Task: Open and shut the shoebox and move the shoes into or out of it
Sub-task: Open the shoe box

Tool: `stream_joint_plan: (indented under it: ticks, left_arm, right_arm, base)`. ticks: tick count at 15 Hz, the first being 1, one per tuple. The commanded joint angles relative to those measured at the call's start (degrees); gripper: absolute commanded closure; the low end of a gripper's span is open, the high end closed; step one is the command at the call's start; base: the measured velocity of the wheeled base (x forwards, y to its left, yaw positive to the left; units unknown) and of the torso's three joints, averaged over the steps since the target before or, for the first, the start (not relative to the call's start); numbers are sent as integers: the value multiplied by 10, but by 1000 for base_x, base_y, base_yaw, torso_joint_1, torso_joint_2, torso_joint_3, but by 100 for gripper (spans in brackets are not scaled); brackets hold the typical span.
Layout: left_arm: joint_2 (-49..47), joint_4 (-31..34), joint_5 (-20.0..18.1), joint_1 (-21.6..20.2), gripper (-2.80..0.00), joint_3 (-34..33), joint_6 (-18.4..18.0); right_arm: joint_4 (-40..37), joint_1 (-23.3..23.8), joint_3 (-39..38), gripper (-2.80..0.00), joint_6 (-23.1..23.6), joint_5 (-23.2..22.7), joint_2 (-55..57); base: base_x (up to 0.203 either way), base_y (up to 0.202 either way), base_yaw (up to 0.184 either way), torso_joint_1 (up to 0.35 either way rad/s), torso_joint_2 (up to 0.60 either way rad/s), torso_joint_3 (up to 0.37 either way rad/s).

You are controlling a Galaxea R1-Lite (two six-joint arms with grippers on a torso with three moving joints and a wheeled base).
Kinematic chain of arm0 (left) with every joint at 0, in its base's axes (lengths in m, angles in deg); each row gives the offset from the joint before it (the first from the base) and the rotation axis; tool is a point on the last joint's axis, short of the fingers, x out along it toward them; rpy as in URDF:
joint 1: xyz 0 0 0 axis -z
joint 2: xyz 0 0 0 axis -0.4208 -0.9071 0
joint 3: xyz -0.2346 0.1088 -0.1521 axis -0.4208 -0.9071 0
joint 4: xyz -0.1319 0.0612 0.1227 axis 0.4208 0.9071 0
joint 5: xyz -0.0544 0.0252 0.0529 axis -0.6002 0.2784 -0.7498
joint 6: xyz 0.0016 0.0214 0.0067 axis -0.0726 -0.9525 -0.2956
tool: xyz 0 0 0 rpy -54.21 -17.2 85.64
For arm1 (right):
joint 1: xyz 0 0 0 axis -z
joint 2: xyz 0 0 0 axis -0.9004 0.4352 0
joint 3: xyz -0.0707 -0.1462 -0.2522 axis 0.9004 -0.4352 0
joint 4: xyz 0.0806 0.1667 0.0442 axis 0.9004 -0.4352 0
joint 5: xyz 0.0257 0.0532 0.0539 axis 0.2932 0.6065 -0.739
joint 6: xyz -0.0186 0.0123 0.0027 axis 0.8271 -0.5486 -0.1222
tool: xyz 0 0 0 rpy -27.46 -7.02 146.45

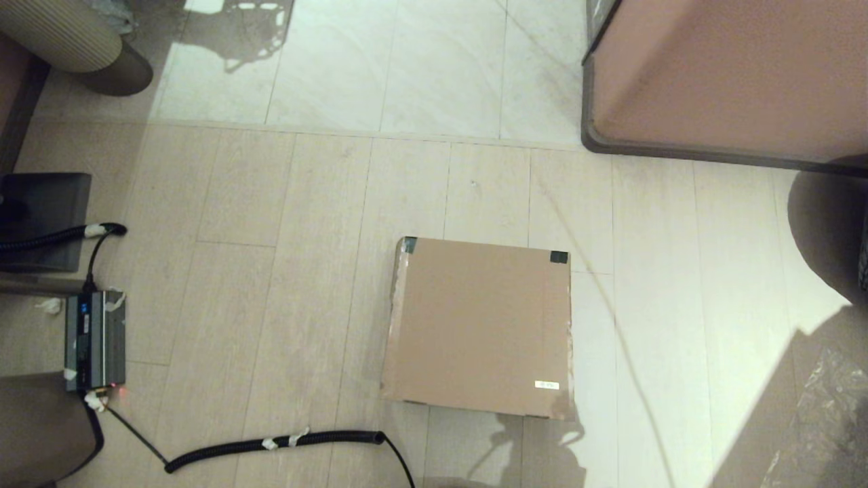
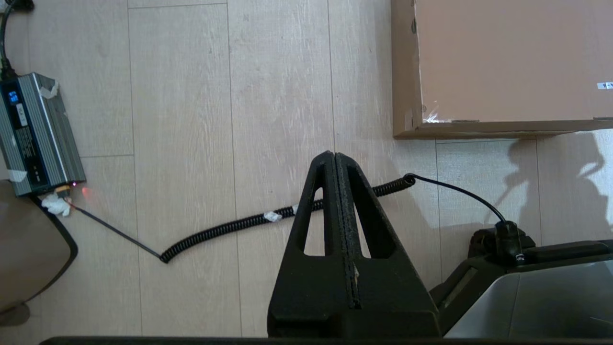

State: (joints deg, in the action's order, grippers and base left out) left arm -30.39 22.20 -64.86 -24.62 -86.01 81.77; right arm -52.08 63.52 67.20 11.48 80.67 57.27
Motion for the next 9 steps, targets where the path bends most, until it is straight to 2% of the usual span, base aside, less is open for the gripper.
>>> stream_joint_plan:
  ticks: [1, 3, 5, 9]
  left_arm:
    - [0, -4, 1, 0, 0, 8, 0]
    - [-9, 6, -1, 0, 0, 61, 0]
    - [-79, 20, 0, 2, 0, 125, 6]
    - [-382, 29, -9, 6, 0, 295, 67]
  right_arm:
    - [-2, 0, 3, 0, 57, -11, 0]
    - [-18, 0, 43, 0, 58, -11, 10]
    - [-69, 0, 140, 0, 30, -18, 79]
    - [-117, -1, 310, 0, -92, -42, 366]
  base:
    - [0, 0, 0, 0, 0, 0]
    - [0, 0, 0, 0, 0, 0]
    - [0, 0, 0, 0, 0, 0]
    - [0, 0, 0, 0, 0, 0]
